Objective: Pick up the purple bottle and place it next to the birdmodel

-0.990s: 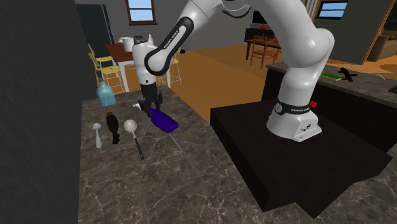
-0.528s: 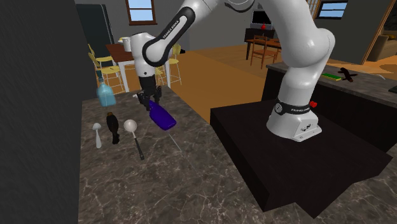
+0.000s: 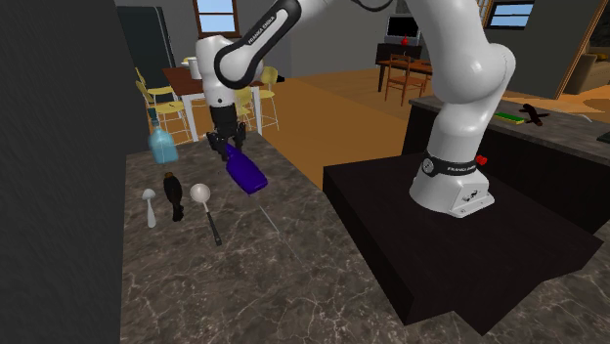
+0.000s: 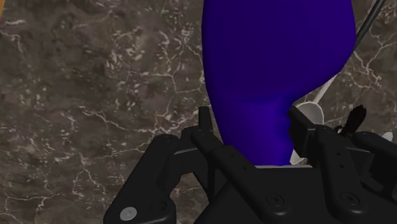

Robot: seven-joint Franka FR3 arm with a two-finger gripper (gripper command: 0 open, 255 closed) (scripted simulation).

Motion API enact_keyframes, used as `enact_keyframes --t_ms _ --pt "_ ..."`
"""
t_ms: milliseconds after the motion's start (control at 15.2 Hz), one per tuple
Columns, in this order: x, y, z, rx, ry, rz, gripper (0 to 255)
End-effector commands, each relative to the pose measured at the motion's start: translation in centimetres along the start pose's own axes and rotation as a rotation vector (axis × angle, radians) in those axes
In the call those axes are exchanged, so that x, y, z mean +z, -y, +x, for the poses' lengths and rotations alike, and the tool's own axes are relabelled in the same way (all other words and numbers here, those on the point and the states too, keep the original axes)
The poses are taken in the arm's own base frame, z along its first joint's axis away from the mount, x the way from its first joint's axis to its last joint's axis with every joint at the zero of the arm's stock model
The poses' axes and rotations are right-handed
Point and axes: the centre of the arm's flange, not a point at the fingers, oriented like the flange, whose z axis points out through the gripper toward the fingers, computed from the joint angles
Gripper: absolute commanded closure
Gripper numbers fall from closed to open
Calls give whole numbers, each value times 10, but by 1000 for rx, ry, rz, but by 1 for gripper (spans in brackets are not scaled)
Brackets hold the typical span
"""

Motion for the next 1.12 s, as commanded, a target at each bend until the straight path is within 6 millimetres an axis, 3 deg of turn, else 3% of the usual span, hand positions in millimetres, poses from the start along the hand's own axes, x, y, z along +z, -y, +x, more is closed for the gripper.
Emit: enact_keyframes --t_ms 0,1056 --pt "0 20 -2 0 0 0 255" --pt "12 230 -21 0 0 0 255"
